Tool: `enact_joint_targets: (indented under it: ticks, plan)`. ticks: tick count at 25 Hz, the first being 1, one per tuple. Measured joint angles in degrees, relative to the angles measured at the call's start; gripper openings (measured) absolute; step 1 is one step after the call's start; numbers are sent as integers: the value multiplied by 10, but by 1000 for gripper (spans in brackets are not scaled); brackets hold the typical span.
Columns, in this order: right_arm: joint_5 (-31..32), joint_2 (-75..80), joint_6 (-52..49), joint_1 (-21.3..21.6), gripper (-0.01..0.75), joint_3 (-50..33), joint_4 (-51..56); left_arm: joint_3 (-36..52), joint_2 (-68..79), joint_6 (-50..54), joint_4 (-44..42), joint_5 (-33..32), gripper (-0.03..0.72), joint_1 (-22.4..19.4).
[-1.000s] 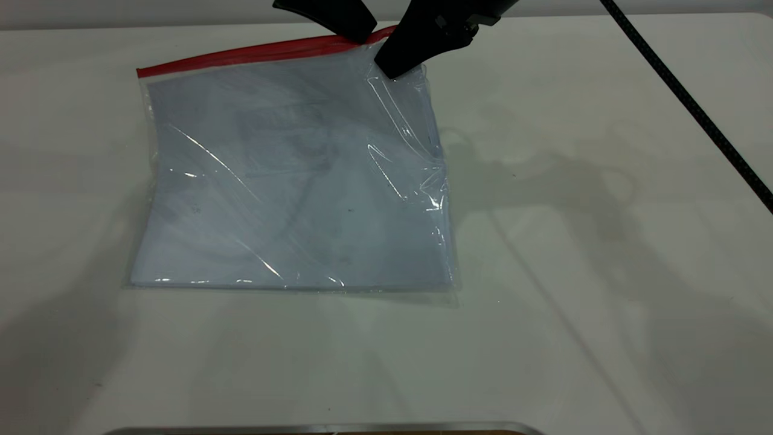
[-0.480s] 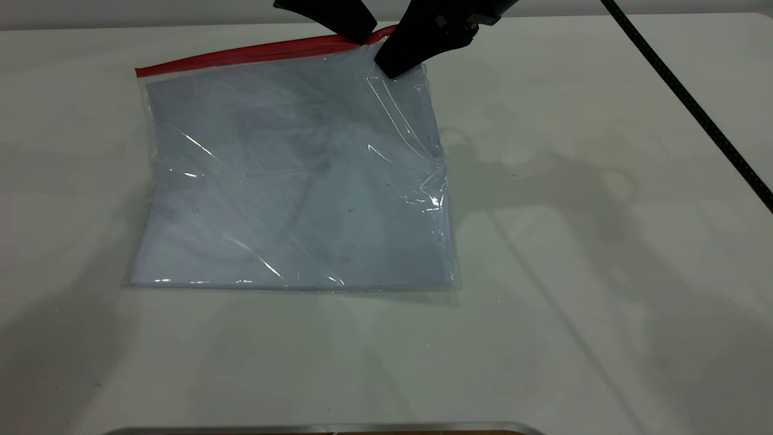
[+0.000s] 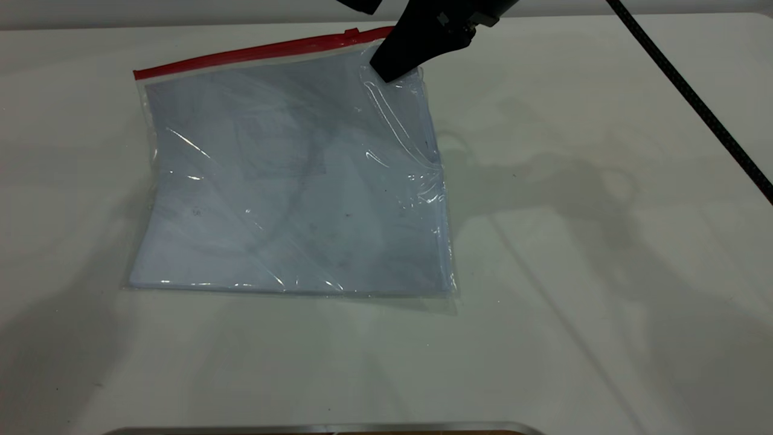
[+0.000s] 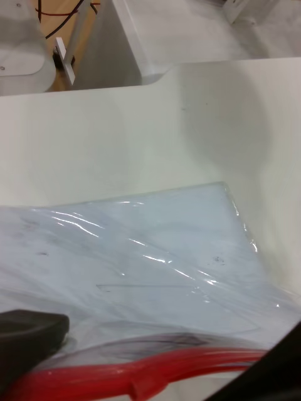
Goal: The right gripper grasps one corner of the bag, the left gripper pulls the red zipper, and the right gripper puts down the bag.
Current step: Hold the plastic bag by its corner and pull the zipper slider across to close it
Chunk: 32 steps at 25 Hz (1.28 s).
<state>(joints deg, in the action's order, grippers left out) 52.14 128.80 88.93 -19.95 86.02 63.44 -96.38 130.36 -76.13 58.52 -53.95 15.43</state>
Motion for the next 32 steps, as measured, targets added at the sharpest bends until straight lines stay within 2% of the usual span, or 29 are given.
enact_joint_targets:
  ticks: [6, 21, 32]
  plan:
    - [0, 0, 0, -1, 34, 0, -5, -1, 20, 7, 1, -40, 386, 0]
    - [1, 0, 0, -1, 34, 0, -13, -5, 28, 15, 1, -93, 386, -15]
    - [1, 0, 0, -1, 34, 0, -13, -5, 28, 15, -2, -95, 386, -16]
